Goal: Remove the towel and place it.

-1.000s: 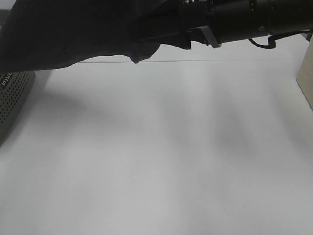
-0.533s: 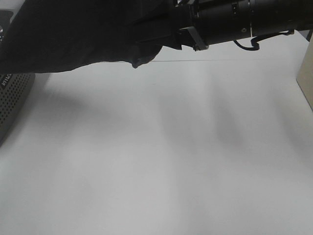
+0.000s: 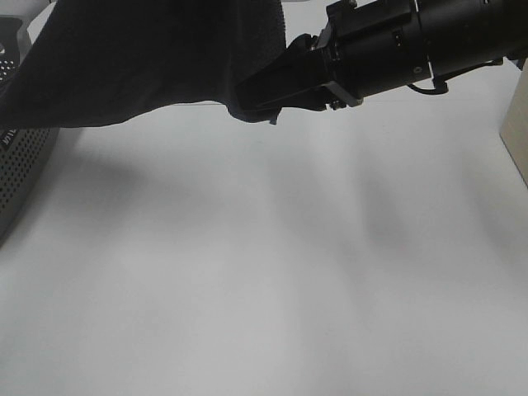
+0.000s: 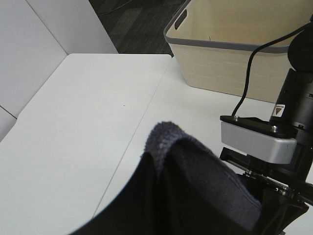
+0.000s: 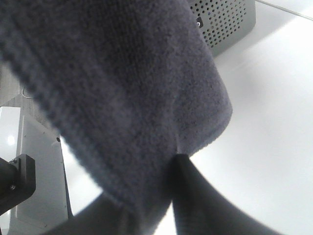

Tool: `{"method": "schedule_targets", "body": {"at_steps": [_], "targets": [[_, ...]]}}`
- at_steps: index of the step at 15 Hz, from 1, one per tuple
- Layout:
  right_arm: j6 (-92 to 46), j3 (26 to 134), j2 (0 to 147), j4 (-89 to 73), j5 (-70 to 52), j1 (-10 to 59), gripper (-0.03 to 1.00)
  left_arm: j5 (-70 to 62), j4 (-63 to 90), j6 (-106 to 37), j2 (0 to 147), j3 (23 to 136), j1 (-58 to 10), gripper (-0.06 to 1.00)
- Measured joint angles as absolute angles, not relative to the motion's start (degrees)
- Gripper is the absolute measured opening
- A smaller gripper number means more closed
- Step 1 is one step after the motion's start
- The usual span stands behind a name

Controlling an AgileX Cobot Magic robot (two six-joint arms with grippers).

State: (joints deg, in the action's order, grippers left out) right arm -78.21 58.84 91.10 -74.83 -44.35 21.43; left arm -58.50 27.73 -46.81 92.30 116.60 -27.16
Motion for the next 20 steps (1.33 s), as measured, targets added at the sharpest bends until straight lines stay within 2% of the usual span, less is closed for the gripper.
{"method": "schedule_targets", "body": {"at_steps": [2, 3, 8, 11, 15, 20], "targets": [[-78.21, 58.84, 91.1, -74.77, -44.63, 21.43, 0.04, -58.5, 27.67, -46.81, 92.3, 116.6, -27.16, 0.0], [-78.15, 58.84, 91.1, -74.77, -45.03, 21.43, 0.01, -58.56, 27.56, -46.81, 92.3, 116.6, -27.16, 0.0], [-75.17, 59.3, 91.1, -74.26, -45.49, 21.43, 0.01, -60.05, 26.87, -46.81, 92.48, 116.6, -27.16, 0.0], [-63.66, 63.88, 89.73, -64.86, -45.49, 21.43, 0.01, -61.71, 25.78, -46.81, 92.82, 116.6, -27.16, 0.0], [-39.94, 78.15, 88.12, -40.05, -55.06, 21.43, 0.01, -61.99, 25.32, -46.81, 92.82, 116.6, -27.16, 0.0], [-24.52, 98.32, 88.06, -17.02, -67.04, 21.43, 0.01, -57.64, 22.75, -45.84, 92.82, 116.6, -27.22, 0.0]]}}
